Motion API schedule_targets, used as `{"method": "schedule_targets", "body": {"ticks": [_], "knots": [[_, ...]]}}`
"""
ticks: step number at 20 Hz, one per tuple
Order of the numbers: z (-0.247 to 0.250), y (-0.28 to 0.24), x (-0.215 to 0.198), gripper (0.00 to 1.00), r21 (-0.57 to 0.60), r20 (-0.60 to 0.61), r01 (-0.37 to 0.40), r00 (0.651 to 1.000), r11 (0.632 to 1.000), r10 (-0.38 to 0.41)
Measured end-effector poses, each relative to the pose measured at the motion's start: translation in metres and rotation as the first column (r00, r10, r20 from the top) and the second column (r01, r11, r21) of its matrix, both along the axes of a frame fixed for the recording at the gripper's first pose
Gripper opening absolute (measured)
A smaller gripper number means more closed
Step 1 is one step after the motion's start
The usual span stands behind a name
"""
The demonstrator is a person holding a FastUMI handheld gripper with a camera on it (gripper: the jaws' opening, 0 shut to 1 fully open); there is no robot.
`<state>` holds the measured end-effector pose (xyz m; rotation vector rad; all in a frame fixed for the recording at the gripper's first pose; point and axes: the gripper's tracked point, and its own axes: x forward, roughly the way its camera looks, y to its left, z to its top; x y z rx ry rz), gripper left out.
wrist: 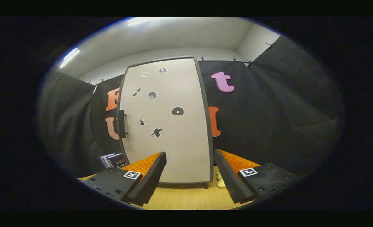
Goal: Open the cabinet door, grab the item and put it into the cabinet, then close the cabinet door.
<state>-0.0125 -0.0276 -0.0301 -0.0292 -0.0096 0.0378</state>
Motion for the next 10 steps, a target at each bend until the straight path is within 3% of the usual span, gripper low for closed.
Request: {"method": "schedule_targets", "body": {"ticks": [10], "knots": [[-0.012,0.001,0.008,0.98,0.043,-0.035,0.005,0.999,0.999,-0.003]]}}
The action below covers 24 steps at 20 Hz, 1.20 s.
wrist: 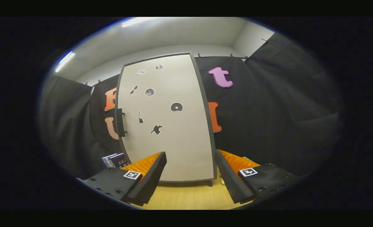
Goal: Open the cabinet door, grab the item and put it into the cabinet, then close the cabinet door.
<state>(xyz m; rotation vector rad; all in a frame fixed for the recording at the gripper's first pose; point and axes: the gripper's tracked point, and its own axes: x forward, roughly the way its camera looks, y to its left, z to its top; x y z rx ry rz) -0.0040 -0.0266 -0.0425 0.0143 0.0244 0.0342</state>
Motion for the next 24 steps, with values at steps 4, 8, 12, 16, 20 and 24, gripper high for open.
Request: {"method": "schedule_targets", "body": {"ticks": [4,8,12,16,20,24], "knots": [[-0.0017,0.0013,-0.0007,0.98,0.014,-0.004,-0.005,1.000,1.000,0.005],[-0.0043,0.0025,0.0004,0.98,0.019,-0.009,-0.006,1.000,1.000,0.006],[-0.0051,0.0025,0.0000,0.98,0.020,-0.011,-0.004,1.000,1.000,0.004],[-0.0044,0.0028,-0.0016,0.98,0.016,-0.010,-0.006,1.000,1.000,0.006],[-0.0051,0.0051,-0.0005,0.98,0.016,-0.014,-0.009,1.000,1.000,0.009],[-0.0048,0.0067,-0.0022,0.98,0.015,-0.013,-0.012,1.000,1.000,0.012]]}}
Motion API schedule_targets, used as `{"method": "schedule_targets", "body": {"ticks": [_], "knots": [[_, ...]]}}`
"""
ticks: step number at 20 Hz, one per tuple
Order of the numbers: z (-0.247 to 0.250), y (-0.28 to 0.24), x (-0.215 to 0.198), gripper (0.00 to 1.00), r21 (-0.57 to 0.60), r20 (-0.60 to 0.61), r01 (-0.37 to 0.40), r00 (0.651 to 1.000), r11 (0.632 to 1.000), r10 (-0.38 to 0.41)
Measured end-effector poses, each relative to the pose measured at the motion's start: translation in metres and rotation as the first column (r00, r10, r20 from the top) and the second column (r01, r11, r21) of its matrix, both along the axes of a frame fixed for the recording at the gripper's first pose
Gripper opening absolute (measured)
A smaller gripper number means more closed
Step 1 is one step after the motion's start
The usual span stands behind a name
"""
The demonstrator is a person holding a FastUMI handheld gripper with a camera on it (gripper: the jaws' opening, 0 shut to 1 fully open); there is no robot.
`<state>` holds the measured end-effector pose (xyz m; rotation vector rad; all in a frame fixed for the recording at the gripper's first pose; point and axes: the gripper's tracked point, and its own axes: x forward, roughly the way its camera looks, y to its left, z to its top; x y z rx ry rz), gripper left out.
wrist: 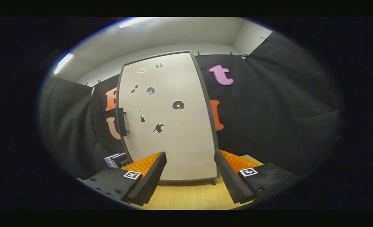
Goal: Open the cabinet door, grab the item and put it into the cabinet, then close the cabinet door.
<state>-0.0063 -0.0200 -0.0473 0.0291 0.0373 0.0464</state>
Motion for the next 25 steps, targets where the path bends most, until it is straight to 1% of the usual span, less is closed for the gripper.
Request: {"method": "schedule_targets", "body": {"ticks": [25], "knots": [[-0.0019,0.0035,-0.0040,0.98,-0.001,-0.007,-0.005,1.000,1.000,0.005]]}}
